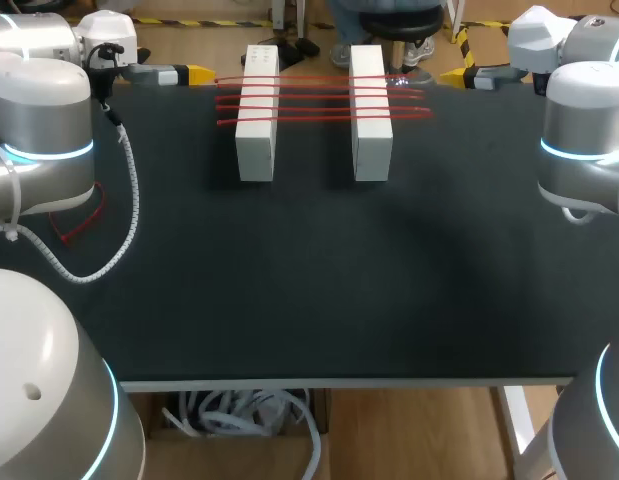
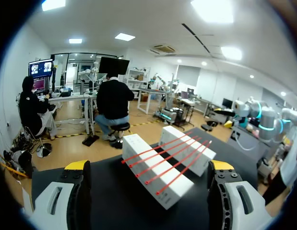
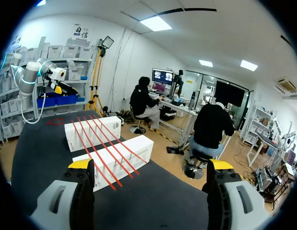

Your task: Grab the tape and strap the tape.

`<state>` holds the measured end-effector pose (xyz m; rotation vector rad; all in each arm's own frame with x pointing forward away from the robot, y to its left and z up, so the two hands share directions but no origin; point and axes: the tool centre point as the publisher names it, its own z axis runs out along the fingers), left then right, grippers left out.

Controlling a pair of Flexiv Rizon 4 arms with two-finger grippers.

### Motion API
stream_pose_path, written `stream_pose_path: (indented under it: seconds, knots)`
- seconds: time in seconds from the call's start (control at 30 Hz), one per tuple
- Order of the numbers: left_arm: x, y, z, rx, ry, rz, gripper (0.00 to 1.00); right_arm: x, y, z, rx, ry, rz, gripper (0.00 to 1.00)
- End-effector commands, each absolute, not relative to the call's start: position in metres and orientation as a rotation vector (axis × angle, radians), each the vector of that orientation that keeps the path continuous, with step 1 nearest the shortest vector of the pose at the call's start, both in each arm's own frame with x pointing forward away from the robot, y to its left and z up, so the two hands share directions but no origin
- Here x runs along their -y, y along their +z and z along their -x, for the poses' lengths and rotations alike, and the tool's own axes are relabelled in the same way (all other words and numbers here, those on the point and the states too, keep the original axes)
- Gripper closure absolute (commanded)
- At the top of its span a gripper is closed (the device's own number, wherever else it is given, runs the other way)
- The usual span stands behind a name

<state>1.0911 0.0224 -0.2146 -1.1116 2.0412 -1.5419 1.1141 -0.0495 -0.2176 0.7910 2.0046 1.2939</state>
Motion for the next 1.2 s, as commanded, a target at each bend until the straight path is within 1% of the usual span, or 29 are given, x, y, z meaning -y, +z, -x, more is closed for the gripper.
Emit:
stream_pose_path:
  seconds: [0.03, 0.47, 0.63, 1.03, 1.2]
  knots:
    - [-0.022, -0.217, -1.091, -2.033, -1.548, 1.107, 0.00, 0.050, -0.218, -1.114, -2.006, 1.294, -0.791, 0.00]
    - [-0.023, -0.217, -1.090, -2.029, -1.560, 1.084, 0.00, 0.050, -0.218, -1.114, -2.006, 1.294, -0.791, 0.00]
    - [-0.021, -0.217, -1.085, -2.062, -1.633, 0.923, 0.00, 0.050, -0.218, -1.114, -2.006, 1.294, -0.791, 0.00]
    - [-0.004, -0.222, -1.060, -2.056, -1.872, 0.332, 0.00, 0.050, -0.218, -1.114, -2.006, 1.294, -0.791, 0.00]
    - [-0.001, -0.227, -1.057, -2.040, -1.910, 0.224, 0.00, 0.050, -0.218, -1.114, -2.006, 1.294, -0.791, 0.00]
